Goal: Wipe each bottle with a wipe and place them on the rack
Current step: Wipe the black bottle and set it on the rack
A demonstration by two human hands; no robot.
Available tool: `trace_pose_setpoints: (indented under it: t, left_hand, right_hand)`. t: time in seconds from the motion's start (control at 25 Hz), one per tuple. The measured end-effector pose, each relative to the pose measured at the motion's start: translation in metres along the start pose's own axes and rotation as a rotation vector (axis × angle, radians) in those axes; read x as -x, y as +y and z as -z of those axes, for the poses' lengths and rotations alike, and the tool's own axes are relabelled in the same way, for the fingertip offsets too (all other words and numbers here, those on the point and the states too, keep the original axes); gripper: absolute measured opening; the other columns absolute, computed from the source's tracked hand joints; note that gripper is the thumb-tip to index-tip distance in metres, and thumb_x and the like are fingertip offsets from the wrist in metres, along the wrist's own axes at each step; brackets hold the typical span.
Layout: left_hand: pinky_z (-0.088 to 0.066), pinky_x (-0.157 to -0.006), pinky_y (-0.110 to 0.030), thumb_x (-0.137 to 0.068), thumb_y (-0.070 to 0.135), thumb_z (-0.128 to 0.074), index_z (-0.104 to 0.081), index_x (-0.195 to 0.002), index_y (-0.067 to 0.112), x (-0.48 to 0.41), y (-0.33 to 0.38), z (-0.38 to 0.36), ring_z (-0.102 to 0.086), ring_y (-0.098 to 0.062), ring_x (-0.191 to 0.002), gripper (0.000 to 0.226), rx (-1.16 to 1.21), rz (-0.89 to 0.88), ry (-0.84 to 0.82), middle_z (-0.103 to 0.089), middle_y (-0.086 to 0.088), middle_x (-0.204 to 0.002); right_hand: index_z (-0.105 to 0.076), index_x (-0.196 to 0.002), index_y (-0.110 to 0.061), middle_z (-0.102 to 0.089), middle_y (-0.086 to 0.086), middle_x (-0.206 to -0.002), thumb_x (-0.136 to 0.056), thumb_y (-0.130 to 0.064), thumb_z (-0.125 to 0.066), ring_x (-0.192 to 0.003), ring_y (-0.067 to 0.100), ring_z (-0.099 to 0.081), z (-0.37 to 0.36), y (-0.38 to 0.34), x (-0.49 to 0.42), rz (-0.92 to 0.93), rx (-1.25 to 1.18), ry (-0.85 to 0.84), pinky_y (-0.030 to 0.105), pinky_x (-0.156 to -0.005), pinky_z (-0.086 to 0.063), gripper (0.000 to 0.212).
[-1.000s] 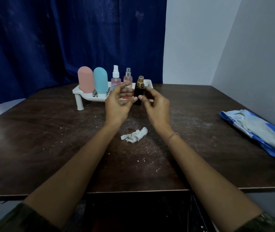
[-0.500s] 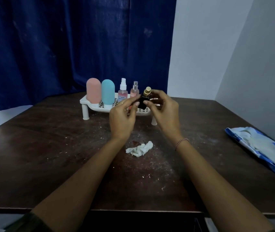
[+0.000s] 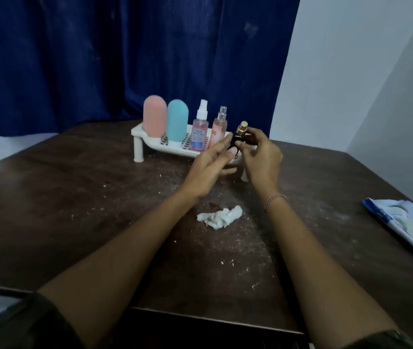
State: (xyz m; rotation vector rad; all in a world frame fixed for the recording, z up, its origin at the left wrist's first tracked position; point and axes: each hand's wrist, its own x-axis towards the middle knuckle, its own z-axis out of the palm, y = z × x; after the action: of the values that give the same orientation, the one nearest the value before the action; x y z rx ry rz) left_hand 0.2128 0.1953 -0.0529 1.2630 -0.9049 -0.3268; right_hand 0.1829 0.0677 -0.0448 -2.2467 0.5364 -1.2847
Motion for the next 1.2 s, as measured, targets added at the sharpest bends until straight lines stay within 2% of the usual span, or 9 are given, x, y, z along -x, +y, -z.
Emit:
trace_pose_setpoints:
  t: [0.08,0.2,0.32,0.44,0.76,0.84,0.92,1.0,1.2]
  left_hand:
    - [-0.05,-0.095,-0.03,-0.099,0.014,-0.04,-0.028,-0.145,0.008,0.0,0.0,-0.001,-0.056,0.005,-0.101,0.048,0.029,0.021,-0.008,-0.028,-0.004,-0.153]
    - [-0.048,-0.097,-0.032,-0.099,0.018,-0.04,-0.024,-0.147,0.015,0.001,-0.001,-0.002,-0.043,-0.007,-0.127,0.051,0.063,0.04,-0.029,-0.025,-0.003,-0.154]
    - [-0.045,-0.102,-0.036,-0.099,0.026,-0.04,-0.017,-0.149,0.026,0.001,-0.003,-0.002,-0.036,-0.006,-0.126,0.055,0.102,0.048,-0.045,-0.024,-0.004,-0.155]
    - [-0.04,-0.106,-0.041,-0.091,0.038,-0.045,-0.017,-0.147,0.033,0.001,-0.004,-0.003,-0.034,-0.005,-0.126,0.063,0.092,0.039,-0.053,-0.022,-0.003,-0.155]
    - [-0.032,-0.112,-0.045,-0.088,0.043,-0.045,-0.014,-0.148,0.033,-0.005,-0.008,-0.001,-0.027,-0.004,-0.132,0.068,0.054,0.012,-0.065,-0.015,0.005,-0.157]
    - [-0.031,-0.112,-0.042,-0.079,0.062,-0.052,-0.015,-0.147,0.036,-0.006,-0.011,0.0,-0.023,-0.006,-0.137,0.082,0.056,0.013,-0.077,-0.012,0.005,-0.158]
    - [-0.032,-0.111,-0.036,-0.058,0.082,-0.057,-0.016,-0.146,0.04,-0.005,-0.012,0.001,-0.018,-0.01,-0.142,0.106,0.057,0.008,-0.101,-0.009,0.005,-0.159]
    - [-0.03,-0.111,-0.034,-0.049,0.088,-0.056,-0.015,-0.146,0.039,-0.005,-0.012,0.001,-0.015,-0.015,-0.144,0.116,0.054,0.005,-0.106,-0.008,0.002,-0.159]
    - [-0.025,-0.115,-0.036,-0.048,0.09,-0.053,-0.014,-0.148,0.036,-0.007,-0.015,0.002,-0.014,-0.017,-0.145,0.119,0.049,-0.009,-0.104,-0.009,0.0,-0.159]
  right_hand:
    - [-0.058,-0.119,-0.023,-0.07,0.004,-0.096,-0.087,-0.031,-0.062,-0.093,0.02,-0.062,0.001,0.0,0.002,-0.001,0.101,0.016,0.046,-0.104,-0.031,0.034]
    - [-0.057,-0.121,-0.024,-0.07,0.005,-0.096,-0.087,-0.03,-0.061,-0.097,0.02,-0.061,0.0,-0.002,0.004,-0.019,0.154,0.01,0.045,-0.109,-0.019,0.034]
    - [-0.055,-0.124,-0.026,-0.069,0.004,-0.098,-0.089,-0.027,-0.059,-0.102,0.02,-0.059,-0.002,-0.004,0.006,-0.041,0.18,-0.001,0.047,-0.11,-0.014,0.035]
    - [-0.055,-0.123,-0.026,-0.069,0.004,-0.098,-0.089,-0.026,-0.058,-0.103,0.021,-0.058,-0.004,-0.006,0.008,-0.047,0.184,0.006,0.048,-0.111,-0.011,0.034]
    - [-0.055,-0.125,-0.028,-0.068,0.004,-0.1,-0.091,-0.025,-0.057,-0.109,0.018,-0.055,-0.002,-0.01,0.012,-0.071,0.28,0.038,0.049,-0.112,-0.006,0.035]
    - [-0.054,-0.126,-0.028,-0.067,0.005,-0.104,-0.091,-0.024,-0.056,-0.111,0.018,-0.053,-0.002,-0.01,0.012,-0.081,0.285,0.025,0.049,-0.112,-0.006,0.036]
    - [-0.053,-0.127,-0.028,-0.066,0.005,-0.108,-0.091,-0.024,-0.056,-0.114,0.018,-0.05,-0.002,-0.011,0.012,-0.088,0.285,0.012,0.049,-0.112,-0.006,0.037]
    - [-0.052,-0.128,-0.027,-0.065,0.005,-0.111,-0.092,-0.026,-0.055,-0.117,0.018,-0.048,-0.003,-0.012,0.012,-0.098,0.282,0.002,0.049,-0.112,-0.006,0.037]
    - [-0.053,-0.128,-0.023,-0.065,0.005,-0.112,-0.092,-0.027,-0.055,-0.119,0.019,-0.047,-0.005,-0.012,0.013,-0.106,0.286,0.004,0.051,-0.112,-0.007,0.037]
